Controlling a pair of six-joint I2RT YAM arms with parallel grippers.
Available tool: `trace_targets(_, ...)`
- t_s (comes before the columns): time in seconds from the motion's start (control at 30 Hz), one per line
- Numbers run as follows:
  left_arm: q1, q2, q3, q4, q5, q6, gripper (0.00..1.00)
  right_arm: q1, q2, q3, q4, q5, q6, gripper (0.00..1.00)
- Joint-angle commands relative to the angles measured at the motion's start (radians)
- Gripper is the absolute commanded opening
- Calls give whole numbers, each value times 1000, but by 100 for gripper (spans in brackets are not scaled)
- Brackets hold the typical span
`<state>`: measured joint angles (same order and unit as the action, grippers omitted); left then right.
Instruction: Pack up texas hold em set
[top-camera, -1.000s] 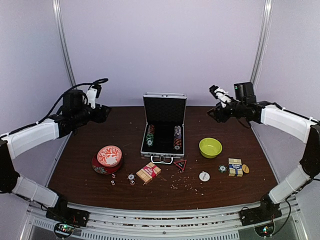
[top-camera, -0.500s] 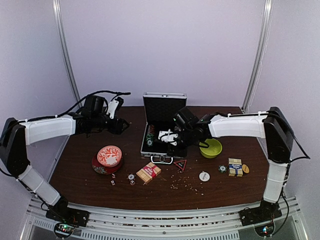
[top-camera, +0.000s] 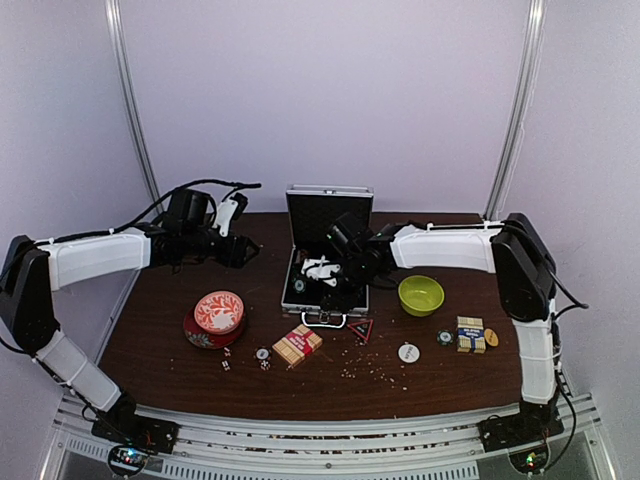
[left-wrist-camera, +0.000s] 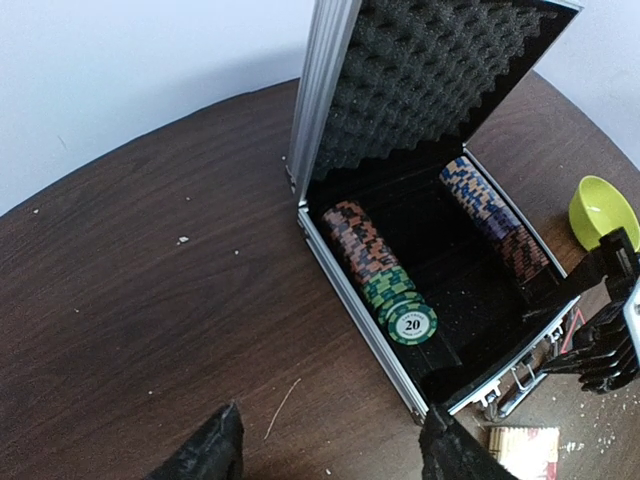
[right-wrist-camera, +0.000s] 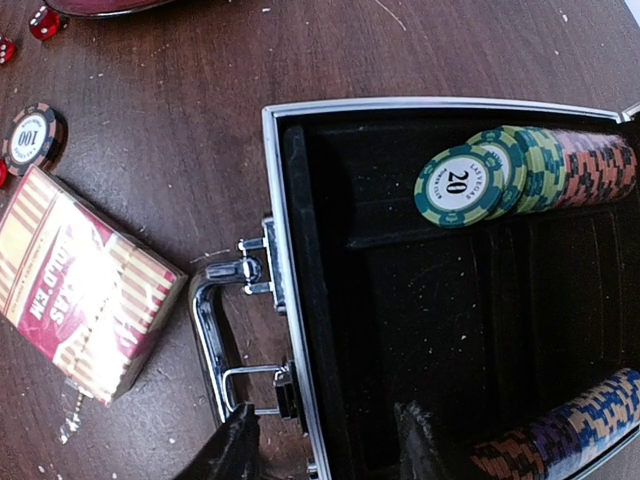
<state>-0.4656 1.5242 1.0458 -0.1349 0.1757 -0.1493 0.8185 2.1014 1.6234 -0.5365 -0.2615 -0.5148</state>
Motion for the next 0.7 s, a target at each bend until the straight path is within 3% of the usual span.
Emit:
trace_targets(0.0, 2, -27, 31, 18, 1, -6, 62, 3, 43, 50, -64, -27, 8, 48)
trace_targets(0.27, 2, -15, 37, 10, -2, -2, 62, 3, 100, 104, -110, -39, 3, 46)
trace_targets(0.53, 3, -9, 37, 8, -10, 2, 62, 3, 105, 114, -188, -98, -64, 31)
trace_targets(0.67, 3, -3, 39, 8, -2, 1, 62, 3, 98, 108, -229, -134, -101, 30)
